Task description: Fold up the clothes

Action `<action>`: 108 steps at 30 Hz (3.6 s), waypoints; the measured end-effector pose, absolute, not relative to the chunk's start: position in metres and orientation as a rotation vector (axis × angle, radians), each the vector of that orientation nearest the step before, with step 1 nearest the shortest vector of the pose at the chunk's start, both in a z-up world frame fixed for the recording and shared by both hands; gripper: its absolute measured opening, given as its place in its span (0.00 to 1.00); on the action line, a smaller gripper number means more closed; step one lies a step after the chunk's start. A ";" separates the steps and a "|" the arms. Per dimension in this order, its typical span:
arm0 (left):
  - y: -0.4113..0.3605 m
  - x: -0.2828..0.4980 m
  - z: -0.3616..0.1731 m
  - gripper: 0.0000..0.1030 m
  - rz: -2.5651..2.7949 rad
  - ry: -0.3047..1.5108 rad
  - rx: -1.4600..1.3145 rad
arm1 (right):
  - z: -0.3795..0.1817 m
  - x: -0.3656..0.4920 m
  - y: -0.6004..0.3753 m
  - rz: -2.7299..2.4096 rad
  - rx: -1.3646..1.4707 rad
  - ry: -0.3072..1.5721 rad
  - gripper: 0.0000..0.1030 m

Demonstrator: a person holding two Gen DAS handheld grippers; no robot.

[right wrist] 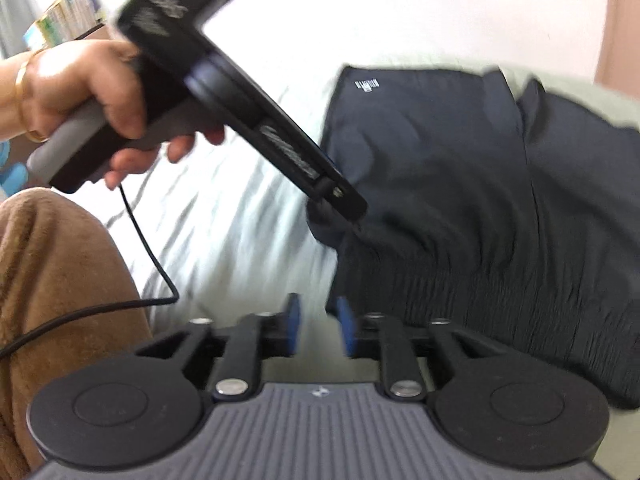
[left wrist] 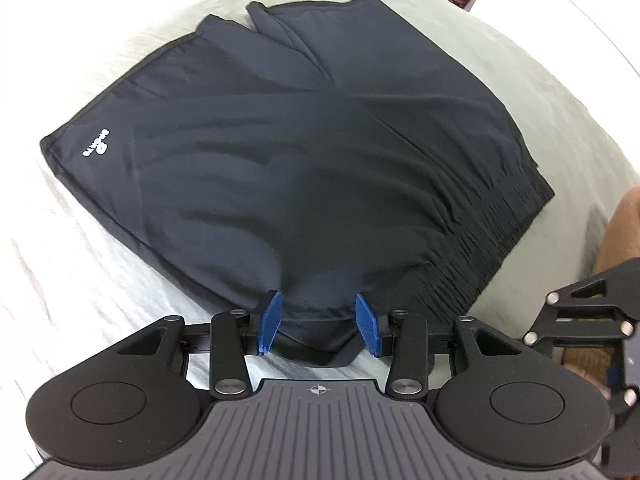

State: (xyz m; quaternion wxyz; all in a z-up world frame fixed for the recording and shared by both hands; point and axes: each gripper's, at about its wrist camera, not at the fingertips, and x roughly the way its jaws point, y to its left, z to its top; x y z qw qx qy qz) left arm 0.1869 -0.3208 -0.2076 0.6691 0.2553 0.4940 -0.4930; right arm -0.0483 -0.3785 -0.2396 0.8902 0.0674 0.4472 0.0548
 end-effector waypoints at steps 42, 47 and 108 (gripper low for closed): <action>-0.379 0.173 -0.159 0.40 -1.088 0.952 0.592 | -0.200 -0.102 -0.580 -0.249 0.523 0.892 0.52; -0.416 0.148 -0.162 0.40 -1.153 0.959 0.582 | -0.213 -0.130 -0.635 -0.392 0.666 0.919 0.52; -0.506 0.206 -0.179 0.44 -0.931 0.857 0.313 | -0.270 0.070 -0.839 -0.317 0.710 0.837 0.56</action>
